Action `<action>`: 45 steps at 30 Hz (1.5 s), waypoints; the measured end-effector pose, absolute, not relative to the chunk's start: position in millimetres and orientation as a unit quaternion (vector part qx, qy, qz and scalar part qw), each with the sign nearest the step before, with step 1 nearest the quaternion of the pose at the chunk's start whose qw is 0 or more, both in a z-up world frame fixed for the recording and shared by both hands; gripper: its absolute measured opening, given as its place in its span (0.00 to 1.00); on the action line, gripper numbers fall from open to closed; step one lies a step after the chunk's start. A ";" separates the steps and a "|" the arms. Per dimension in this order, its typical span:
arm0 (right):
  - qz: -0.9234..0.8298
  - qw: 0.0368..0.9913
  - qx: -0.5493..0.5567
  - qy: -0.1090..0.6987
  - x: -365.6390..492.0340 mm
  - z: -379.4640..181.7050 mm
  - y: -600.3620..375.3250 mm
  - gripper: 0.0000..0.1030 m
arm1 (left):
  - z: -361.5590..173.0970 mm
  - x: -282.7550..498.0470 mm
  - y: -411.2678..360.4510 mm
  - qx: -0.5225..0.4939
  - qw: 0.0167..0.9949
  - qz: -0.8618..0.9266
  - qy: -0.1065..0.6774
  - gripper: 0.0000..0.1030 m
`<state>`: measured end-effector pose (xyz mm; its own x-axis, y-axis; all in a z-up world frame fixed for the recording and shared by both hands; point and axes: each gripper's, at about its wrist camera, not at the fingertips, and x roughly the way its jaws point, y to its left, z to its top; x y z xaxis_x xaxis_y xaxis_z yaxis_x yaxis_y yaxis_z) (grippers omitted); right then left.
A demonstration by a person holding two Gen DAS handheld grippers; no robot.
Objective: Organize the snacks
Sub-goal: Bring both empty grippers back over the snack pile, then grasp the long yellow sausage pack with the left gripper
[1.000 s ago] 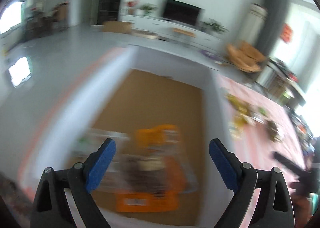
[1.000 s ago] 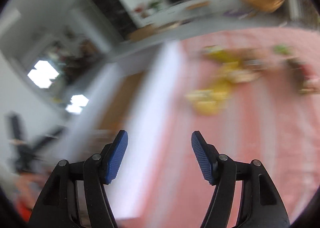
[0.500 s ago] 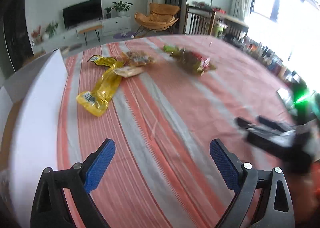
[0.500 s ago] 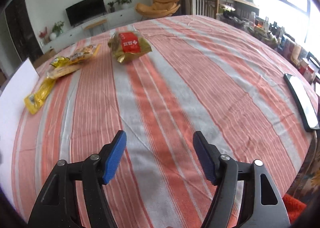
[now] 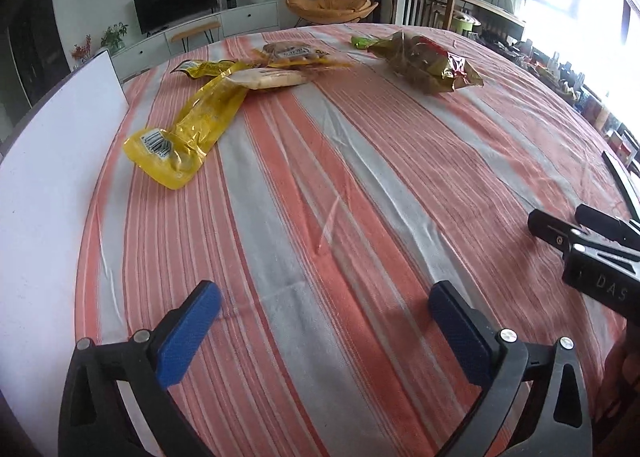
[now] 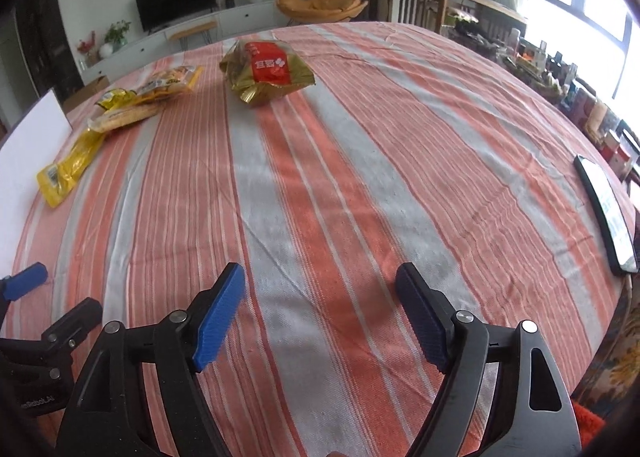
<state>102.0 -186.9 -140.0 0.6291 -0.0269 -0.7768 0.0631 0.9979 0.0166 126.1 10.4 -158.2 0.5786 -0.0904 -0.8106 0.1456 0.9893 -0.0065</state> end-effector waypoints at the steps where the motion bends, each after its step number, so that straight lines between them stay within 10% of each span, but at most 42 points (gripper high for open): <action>1: -0.026 0.902 0.016 0.431 102.2 -140.3 -185.6 0.81 | -158.2 126.8 10.3 0.031 0.888 -0.066 0.454 1.00; 24: -0.021 0.902 0.013 0.432 103.1 -141.0 -183.7 0.85 | -91.0 199.2 54.8 0.024 0.872 0.013 0.489 1.00; 30: -0.021 0.902 0.014 0.432 103.1 -140.8 -183.8 0.85 | -111.9 269.1 56.2 0.134 0.834 0.001 0.535 1.00; 37: -0.021 0.902 0.014 0.432 103.2 -140.9 -183.8 0.85 | -148.8 304.8 93.5 0.031 0.822 -0.019 0.568 0.97; 45: -0.021 0.902 0.014 0.432 103.2 -141.0 -183.9 0.85 | -136.3 288.1 81.8 0.019 0.836 -0.017 0.548 0.46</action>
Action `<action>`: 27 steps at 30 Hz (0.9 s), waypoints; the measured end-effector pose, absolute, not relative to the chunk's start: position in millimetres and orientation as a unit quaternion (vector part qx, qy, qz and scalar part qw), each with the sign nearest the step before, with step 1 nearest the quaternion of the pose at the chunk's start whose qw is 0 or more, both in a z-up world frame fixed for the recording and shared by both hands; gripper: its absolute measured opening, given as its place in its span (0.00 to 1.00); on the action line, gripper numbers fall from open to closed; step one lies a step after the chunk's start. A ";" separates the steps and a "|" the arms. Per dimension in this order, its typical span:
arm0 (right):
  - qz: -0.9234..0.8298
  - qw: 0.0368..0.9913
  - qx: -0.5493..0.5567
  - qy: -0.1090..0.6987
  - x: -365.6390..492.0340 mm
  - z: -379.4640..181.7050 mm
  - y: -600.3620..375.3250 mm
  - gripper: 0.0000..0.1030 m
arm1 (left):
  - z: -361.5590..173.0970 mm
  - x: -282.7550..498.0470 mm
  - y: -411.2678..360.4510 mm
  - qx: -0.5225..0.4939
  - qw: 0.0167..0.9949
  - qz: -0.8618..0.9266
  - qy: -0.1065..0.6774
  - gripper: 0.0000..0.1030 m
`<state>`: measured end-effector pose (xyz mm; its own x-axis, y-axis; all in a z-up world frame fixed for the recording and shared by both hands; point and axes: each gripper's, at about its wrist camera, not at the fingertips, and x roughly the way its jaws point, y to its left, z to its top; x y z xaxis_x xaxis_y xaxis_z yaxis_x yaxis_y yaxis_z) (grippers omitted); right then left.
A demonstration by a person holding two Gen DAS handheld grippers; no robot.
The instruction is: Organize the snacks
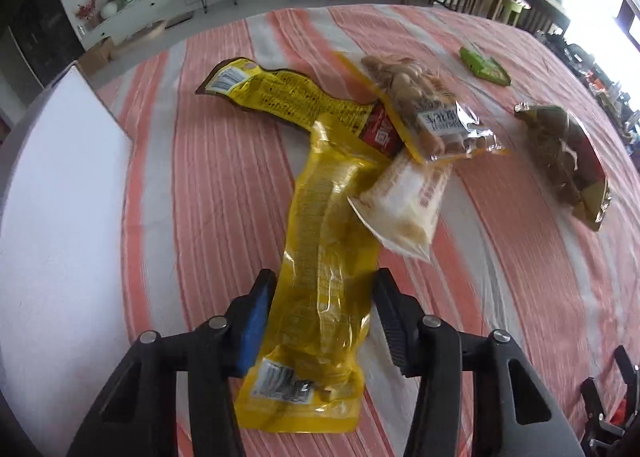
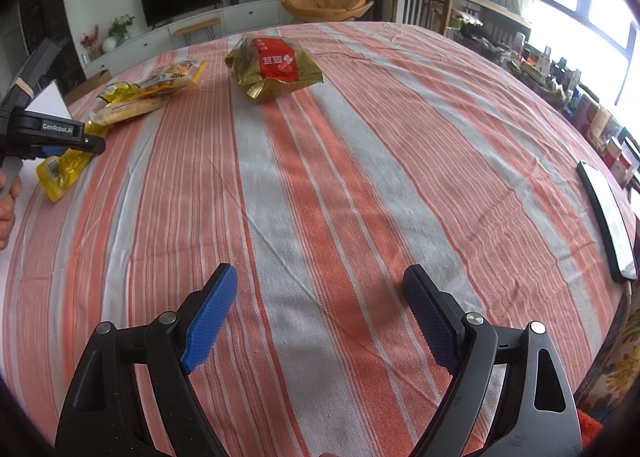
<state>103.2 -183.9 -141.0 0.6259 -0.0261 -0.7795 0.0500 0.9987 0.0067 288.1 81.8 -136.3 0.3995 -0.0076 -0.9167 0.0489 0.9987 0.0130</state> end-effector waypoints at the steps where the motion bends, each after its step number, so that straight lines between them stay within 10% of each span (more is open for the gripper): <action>1: -0.021 0.902 0.014 0.432 103.3 -141.2 -184.0 0.85 | -135.5 283.3 79.3 0.019 0.838 -0.011 0.546 0.46; 13: -0.021 0.902 0.014 0.432 103.4 -141.1 -184.0 0.85 | -139.2 158.4 44.2 -0.038 0.850 0.020 0.524 0.45; 17: -0.021 0.902 0.014 0.432 103.4 -141.3 -184.0 0.85 | -143.7 149.5 41.1 -0.049 0.857 -0.007 0.513 0.83; 27: -0.021 0.902 0.014 0.432 103.4 -141.3 -184.1 0.85 | -155.7 155.4 44.5 -0.012 0.887 0.011 0.461 1.00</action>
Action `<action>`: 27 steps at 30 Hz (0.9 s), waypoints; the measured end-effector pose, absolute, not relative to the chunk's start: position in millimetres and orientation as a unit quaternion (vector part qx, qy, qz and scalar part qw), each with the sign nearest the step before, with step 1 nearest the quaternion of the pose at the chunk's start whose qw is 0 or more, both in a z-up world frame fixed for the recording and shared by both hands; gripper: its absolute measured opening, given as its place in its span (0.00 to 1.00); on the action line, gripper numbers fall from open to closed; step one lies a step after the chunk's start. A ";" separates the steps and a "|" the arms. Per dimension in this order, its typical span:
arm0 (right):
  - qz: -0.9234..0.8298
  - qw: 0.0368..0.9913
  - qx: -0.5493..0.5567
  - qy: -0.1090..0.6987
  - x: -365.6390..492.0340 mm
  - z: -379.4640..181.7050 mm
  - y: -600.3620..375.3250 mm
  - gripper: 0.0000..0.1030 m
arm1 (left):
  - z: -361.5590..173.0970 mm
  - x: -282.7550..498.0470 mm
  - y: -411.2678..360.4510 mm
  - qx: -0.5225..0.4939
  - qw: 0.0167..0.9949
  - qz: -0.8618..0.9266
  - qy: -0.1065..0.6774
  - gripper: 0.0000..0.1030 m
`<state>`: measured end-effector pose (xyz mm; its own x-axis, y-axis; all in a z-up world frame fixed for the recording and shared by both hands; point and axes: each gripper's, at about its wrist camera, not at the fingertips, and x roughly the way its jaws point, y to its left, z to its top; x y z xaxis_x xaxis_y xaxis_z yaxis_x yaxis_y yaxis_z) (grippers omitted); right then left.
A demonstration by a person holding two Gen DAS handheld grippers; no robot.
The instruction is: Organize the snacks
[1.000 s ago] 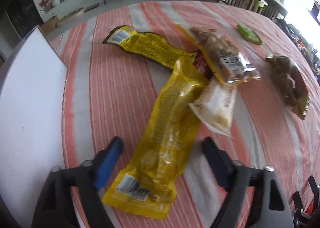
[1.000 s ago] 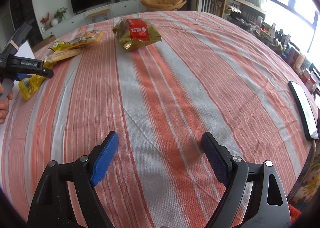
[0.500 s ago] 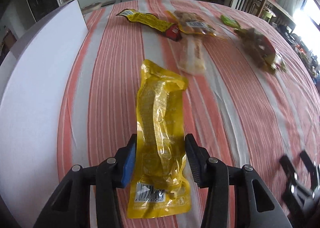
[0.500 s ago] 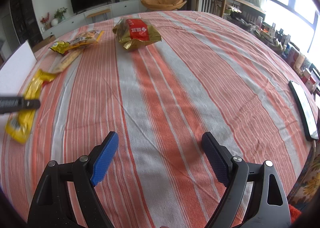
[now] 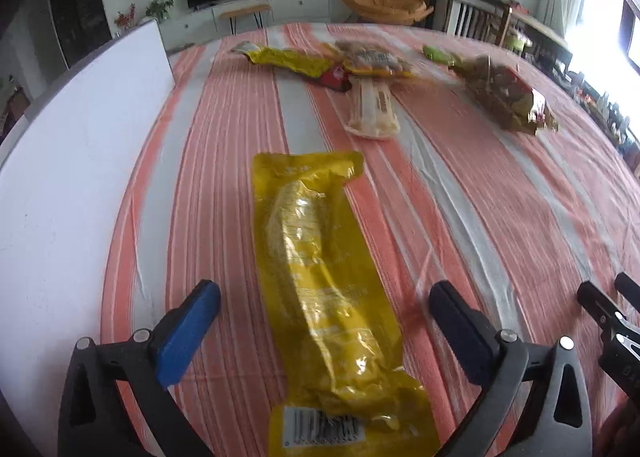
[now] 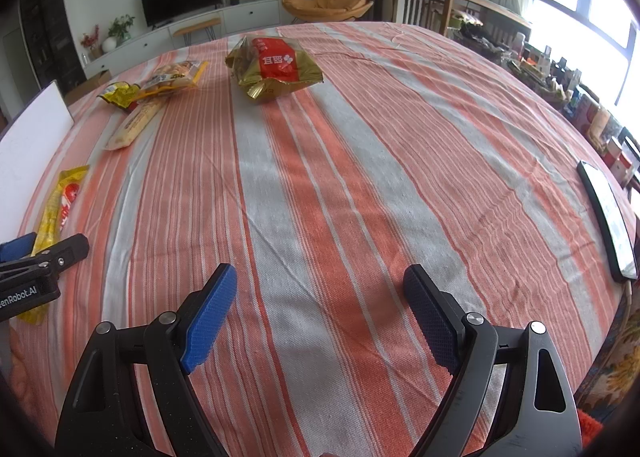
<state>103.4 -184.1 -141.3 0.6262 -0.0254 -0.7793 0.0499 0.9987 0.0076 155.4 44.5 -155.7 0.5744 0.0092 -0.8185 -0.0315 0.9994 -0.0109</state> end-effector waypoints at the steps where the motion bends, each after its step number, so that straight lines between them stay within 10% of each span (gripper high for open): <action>1: -0.021 0.902 0.014 0.432 103.4 -141.4 -184.0 0.85 | -154.8 155.8 43.7 -0.011 0.888 0.014 0.459 1.00; 27: -0.020 0.902 0.014 0.432 103.8 -141.7 -184.4 0.86 | -156.2 157.4 43.2 -0.014 0.891 0.022 0.454 1.00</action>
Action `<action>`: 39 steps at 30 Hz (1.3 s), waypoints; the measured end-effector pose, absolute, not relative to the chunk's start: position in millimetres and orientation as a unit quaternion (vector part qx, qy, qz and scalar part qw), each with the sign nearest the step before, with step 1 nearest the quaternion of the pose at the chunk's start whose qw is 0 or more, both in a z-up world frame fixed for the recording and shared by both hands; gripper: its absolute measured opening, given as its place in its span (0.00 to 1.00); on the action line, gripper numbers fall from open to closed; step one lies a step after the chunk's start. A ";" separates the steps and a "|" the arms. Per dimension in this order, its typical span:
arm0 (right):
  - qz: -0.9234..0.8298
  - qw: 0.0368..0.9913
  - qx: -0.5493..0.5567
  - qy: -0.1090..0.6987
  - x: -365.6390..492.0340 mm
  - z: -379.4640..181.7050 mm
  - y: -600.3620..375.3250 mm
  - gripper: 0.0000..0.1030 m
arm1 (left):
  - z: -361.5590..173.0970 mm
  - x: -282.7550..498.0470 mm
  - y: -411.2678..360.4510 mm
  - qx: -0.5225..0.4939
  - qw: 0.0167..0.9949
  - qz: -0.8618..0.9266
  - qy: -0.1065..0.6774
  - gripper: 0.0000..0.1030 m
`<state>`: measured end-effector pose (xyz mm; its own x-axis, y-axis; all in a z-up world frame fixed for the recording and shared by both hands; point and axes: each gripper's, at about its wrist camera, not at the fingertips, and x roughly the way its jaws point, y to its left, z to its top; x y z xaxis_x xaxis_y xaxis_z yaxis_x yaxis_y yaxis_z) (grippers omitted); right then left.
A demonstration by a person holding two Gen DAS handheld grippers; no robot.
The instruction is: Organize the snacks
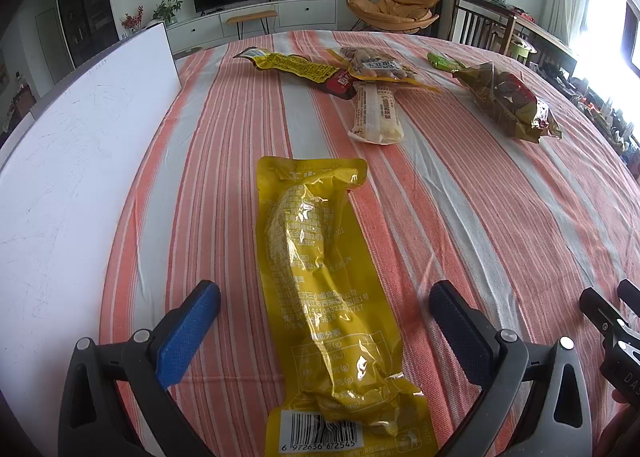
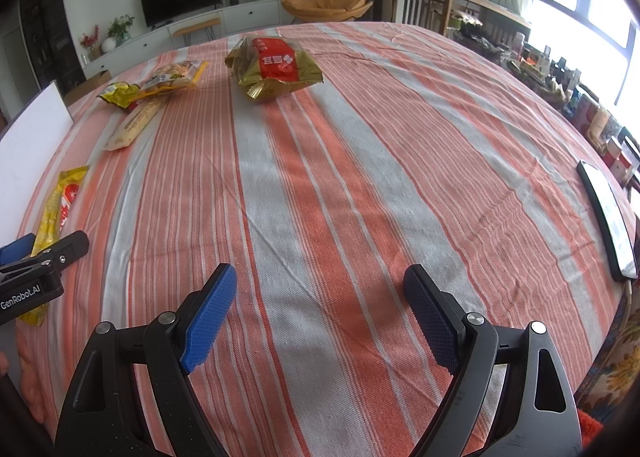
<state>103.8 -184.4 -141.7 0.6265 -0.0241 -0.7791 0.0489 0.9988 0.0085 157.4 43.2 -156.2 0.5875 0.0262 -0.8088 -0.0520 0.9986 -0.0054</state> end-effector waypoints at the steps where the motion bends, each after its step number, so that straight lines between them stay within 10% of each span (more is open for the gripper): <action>1: -0.020 0.902 0.014 0.432 103.8 -141.6 -184.4 0.86 | -156.5 157.5 43.2 -0.014 0.891 0.022 0.454 1.00; 21: -0.017 0.902 0.019 0.432 103.9 -141.2 -185.2 0.85 | -156.1 157.3 43.3 -0.014 0.891 0.021 0.453 1.00; 28: 0.004 0.915 0.171 0.366 123.4 -114.1 -234.6 0.85 | -155.9 157.4 43.3 -0.014 0.891 0.021 0.453 1.00; 39: 0.110 0.905 -0.002 0.411 280.2 -95.3 -178.0 0.84 | -156.0 157.5 42.9 -0.014 0.891 0.021 0.453 1.00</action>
